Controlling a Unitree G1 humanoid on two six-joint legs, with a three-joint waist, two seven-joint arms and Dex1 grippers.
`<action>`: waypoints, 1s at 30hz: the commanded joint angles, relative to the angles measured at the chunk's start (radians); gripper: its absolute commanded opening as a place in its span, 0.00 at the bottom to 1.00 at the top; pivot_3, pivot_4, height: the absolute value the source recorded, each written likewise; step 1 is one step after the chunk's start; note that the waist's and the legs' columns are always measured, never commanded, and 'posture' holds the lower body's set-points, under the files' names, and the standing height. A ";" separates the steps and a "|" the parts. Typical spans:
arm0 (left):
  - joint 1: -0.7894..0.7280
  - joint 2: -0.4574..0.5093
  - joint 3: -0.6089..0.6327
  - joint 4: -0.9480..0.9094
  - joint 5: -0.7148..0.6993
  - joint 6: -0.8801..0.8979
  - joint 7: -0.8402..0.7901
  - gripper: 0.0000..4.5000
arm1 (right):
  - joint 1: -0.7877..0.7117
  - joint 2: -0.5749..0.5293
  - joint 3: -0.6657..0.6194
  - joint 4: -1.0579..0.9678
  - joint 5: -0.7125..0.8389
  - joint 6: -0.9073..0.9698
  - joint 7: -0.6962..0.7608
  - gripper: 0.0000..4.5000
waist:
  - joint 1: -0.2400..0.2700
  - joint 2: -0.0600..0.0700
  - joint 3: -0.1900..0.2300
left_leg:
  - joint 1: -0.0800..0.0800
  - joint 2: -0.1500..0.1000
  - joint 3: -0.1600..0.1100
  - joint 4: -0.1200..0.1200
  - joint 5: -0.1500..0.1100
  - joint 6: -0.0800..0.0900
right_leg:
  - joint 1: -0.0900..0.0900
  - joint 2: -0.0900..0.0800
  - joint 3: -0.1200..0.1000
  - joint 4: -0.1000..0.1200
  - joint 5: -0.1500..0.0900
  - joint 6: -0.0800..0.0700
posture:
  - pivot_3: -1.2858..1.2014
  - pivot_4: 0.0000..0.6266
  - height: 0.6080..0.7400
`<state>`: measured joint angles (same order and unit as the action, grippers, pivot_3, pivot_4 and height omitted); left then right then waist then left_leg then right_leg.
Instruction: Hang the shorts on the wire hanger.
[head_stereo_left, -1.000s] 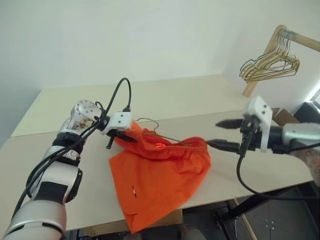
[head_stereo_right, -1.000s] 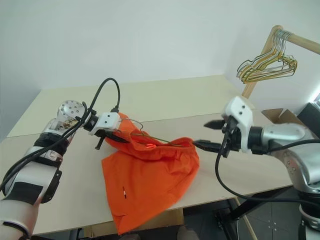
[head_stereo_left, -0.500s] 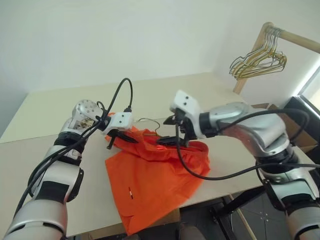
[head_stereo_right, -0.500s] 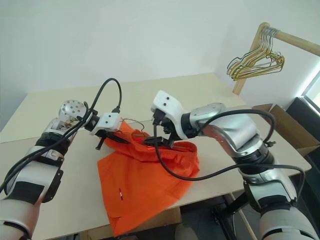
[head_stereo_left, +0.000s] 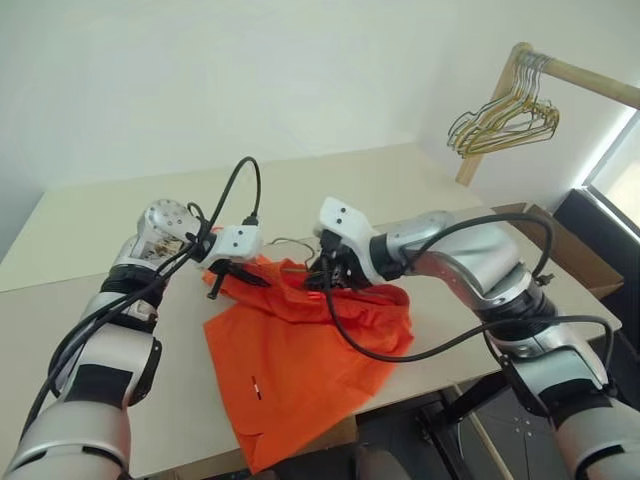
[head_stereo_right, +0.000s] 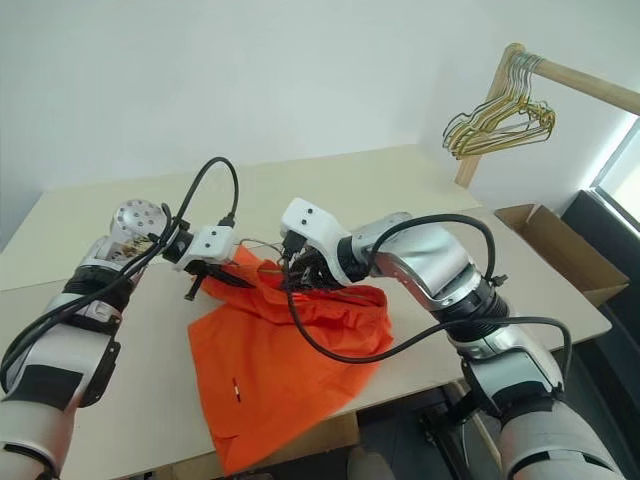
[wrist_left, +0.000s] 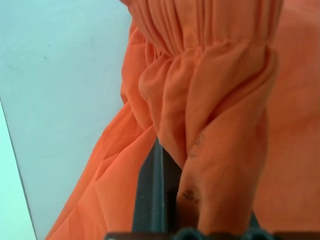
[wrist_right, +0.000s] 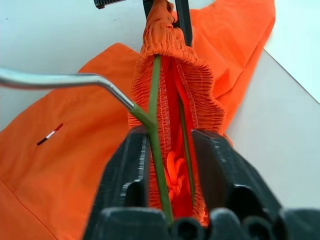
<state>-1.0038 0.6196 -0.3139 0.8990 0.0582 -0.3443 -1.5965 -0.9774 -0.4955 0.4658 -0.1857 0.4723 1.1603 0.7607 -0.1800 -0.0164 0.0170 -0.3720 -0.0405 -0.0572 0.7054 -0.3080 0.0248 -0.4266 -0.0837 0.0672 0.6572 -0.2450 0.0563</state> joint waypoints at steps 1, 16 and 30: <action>-0.011 0.013 0.019 -0.029 -0.003 -0.006 -0.003 0.00 | -0.028 0.011 -0.001 0.007 -0.028 -0.007 0.002 0.11 | -0.001 0.000 0.000 | 0.000 0.000 0.000 0.000 0.000 0.000 | 0.000 0.000 0.000 0.000 0.000 0.000 | 0.46 0.00 1.00; -0.040 0.048 0.062 -0.037 -0.097 0.030 -0.018 0.65 | -0.016 0.012 -0.027 -0.002 -0.037 -0.035 0.055 0.00 | -0.003 0.000 0.000 | 0.000 0.000 -0.001 0.000 0.000 0.000 | 0.000 0.000 0.000 0.000 0.000 0.000 | 0.47 0.00 1.00; -0.032 0.125 0.040 0.106 0.009 -0.084 0.033 1.00 | -0.008 -0.010 -0.057 -0.022 -0.033 -0.043 0.085 0.00 | 0.000 0.000 0.000 | 0.000 -0.001 -0.001 0.000 0.000 -0.001 | -0.001 -0.001 -0.001 0.001 0.000 0.000 | 0.47 0.00 1.00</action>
<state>-1.0228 0.7355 -0.2787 0.9948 0.0490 -0.3979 -1.5791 -0.9733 -0.4995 0.4546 -0.1761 0.4364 1.1431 0.8390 -0.1799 -0.0163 0.0170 -0.3720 -0.0415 -0.0581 0.7052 -0.3077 0.0242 -0.4276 -0.0846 0.0662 0.6581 -0.2451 0.0563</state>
